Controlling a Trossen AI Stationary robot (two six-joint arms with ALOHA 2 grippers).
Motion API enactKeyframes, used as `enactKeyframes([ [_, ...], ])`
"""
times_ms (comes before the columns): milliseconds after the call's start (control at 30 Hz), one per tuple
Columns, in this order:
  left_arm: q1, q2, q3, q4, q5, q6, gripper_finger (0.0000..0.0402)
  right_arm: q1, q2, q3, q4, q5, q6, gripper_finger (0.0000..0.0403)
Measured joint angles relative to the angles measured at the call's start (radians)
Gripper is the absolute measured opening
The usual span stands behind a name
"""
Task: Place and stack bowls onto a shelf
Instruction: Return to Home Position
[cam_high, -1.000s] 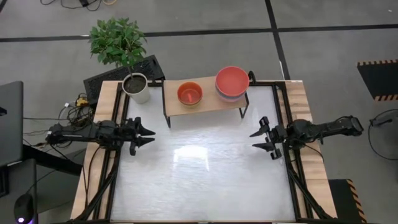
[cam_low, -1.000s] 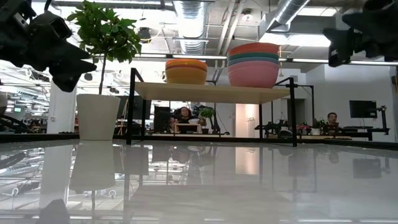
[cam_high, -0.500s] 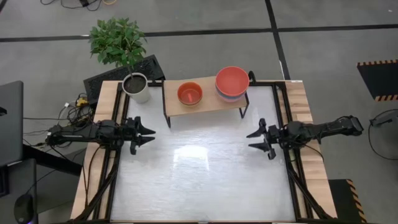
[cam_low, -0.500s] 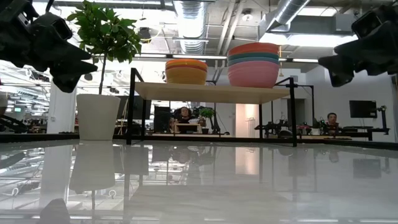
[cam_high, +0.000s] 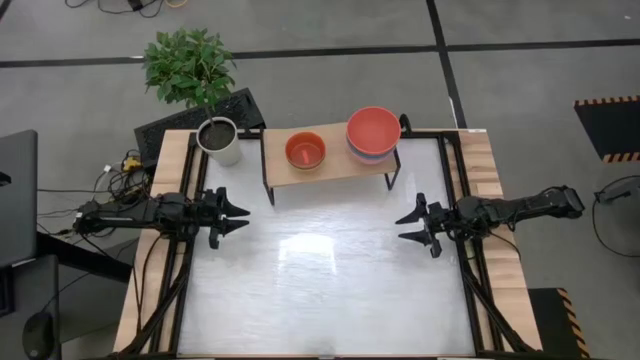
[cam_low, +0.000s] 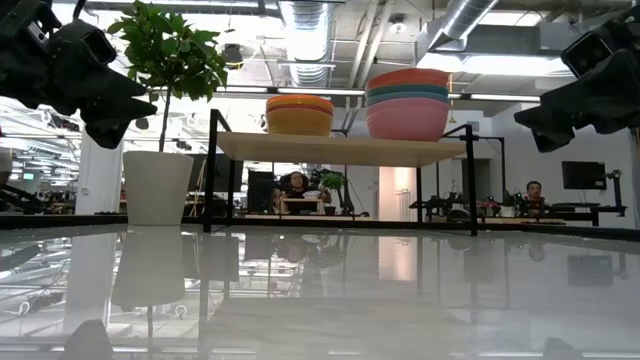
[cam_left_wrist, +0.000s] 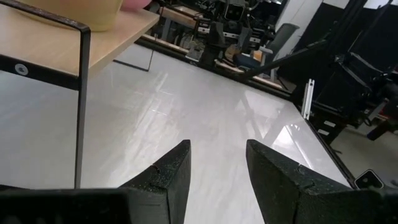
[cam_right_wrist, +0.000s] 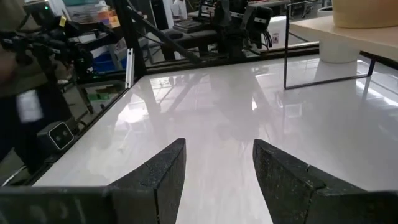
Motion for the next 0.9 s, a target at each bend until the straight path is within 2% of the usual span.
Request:
enactKeyframes([
  [900,0.0,0.0,0.0,-0.001,0.001,0.0,0.014,0.0,0.0,-0.002,-0.01,0.0,0.0,0.0212],
])
